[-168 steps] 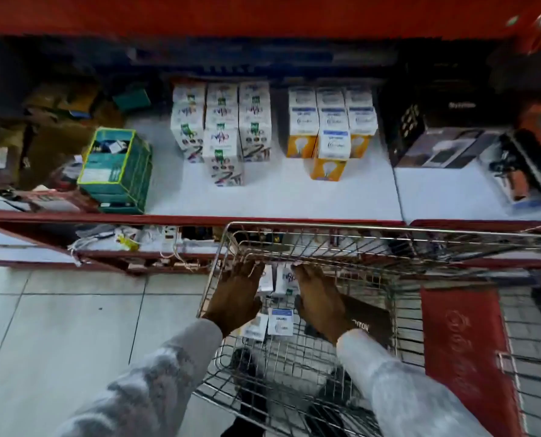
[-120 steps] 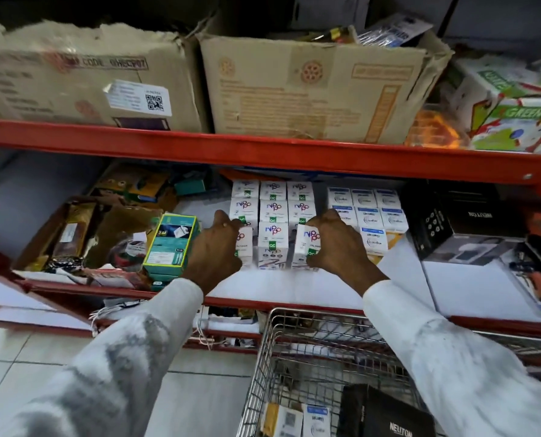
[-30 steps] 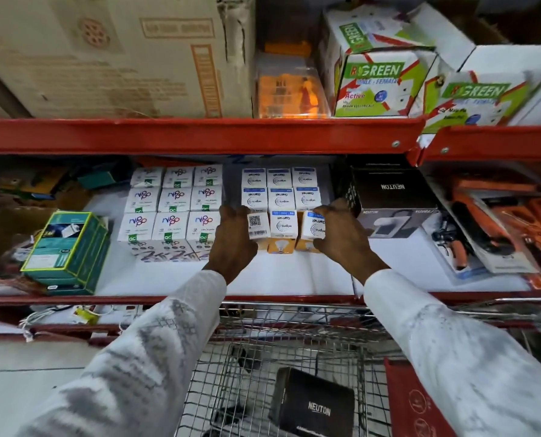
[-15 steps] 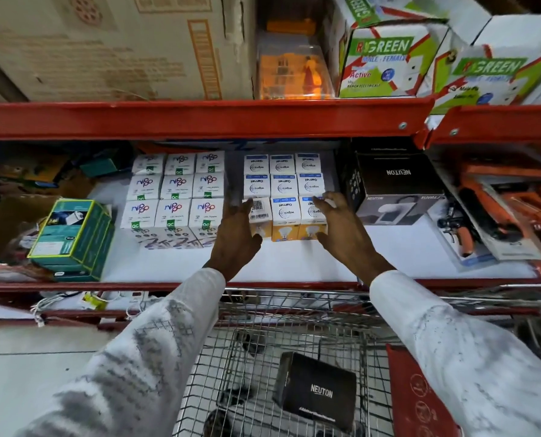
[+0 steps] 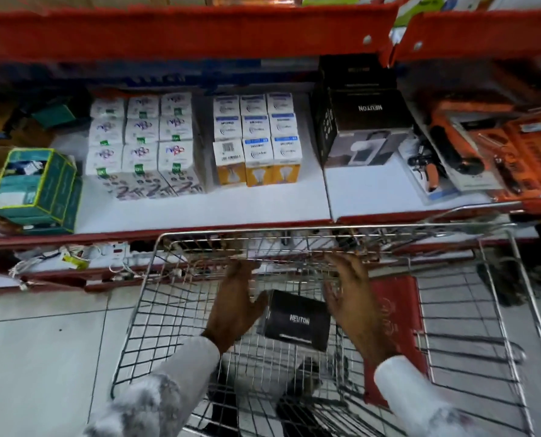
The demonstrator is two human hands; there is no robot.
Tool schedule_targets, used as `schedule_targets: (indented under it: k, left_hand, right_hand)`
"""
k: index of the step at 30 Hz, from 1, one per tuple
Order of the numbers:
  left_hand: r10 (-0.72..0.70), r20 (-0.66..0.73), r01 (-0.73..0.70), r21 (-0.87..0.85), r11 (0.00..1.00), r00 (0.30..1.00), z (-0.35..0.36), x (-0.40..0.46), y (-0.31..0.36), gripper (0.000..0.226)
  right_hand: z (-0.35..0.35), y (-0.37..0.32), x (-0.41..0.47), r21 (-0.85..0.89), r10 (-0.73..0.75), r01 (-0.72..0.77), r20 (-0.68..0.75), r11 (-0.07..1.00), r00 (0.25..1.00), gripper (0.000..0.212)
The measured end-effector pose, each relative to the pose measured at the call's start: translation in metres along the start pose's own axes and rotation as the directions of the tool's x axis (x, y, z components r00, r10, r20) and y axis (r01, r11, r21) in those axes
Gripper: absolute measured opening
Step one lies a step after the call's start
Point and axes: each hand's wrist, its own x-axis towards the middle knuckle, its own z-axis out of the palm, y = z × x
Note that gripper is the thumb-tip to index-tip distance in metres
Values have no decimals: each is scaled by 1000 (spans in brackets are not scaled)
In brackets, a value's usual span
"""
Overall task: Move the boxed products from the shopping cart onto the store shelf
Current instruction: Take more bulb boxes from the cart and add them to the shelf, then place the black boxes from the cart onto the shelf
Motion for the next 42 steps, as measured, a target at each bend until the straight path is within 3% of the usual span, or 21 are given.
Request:
schedule_targets:
  k: [3,4,6,8,9,11,13,17,20,24,26,29,33,35,37,42]
  left_hand:
    - [-209,126,222,-107,969,970,38,-11,-8,51]
    - [-285,174,310,-137,941,942,48,-12,-9,49]
    - [-403,277,456,-161,875,872,65,-16,-9,43]
    - [-447,328,508,-131,851,832,76,-20,-9,36]
    - [-454,335,515,-118,849,825,80,-21,-9,36]
    - [-467,338,534,-137,834,817,82,-21,-6,34]
    - [-468,354,556,-209,804,810,79,-21,0,32]
    - [-446,303,536,-384,751,842,47,-23,23,20]
    - [-431,228,488,-406,773,873,8,-21,51,5]
    - [-417,106,418,-449,790,903,-44,-13,96,18]
    - [-401,35,368,-479,797,915,-66,-11,120,23]
    - [-298,-131,205,-474,856,946,-93,-8,151,12]
    - [-198,-258,61,-459,887,946,-114,11,188,9]
    - [-167,-285,19,-458,889,944,-113,28,203,13]
    - [-136,-292,-13,-458,889,947,-104,47,215,17]
    - [-130,-199,17,-487,873,971,-62,95,229,20]
  right_hand:
    - [20,20,-28,-86,269,-257,195,963,943,57]
    - [25,26,-33,-134,391,-369,261,920,882,60]
    - [37,37,-40,-177,604,-588,397,790,691,65]
    - [44,46,-47,-186,615,-622,514,761,598,50]
    - [44,46,-49,-199,575,-574,549,795,607,36]
    - [44,49,-50,-151,539,-565,568,811,622,28]
    - [38,49,-47,-10,571,-678,550,735,610,33]
    - [3,39,-32,245,590,-721,436,649,680,26]
    - [-34,28,-16,377,526,-657,399,653,751,25]
    - [-89,1,8,515,445,-534,297,670,845,29]
    - [-116,-12,19,548,391,-456,240,701,889,24]
    - [-154,-27,34,603,302,-329,150,727,942,17]
    - [-193,-32,63,650,260,-229,51,724,964,10]
    - [-204,-29,79,660,268,-214,19,720,963,9]
    - [-210,-23,94,649,275,-200,-14,734,961,20]
    - [-207,9,127,579,271,-203,-33,790,962,27]
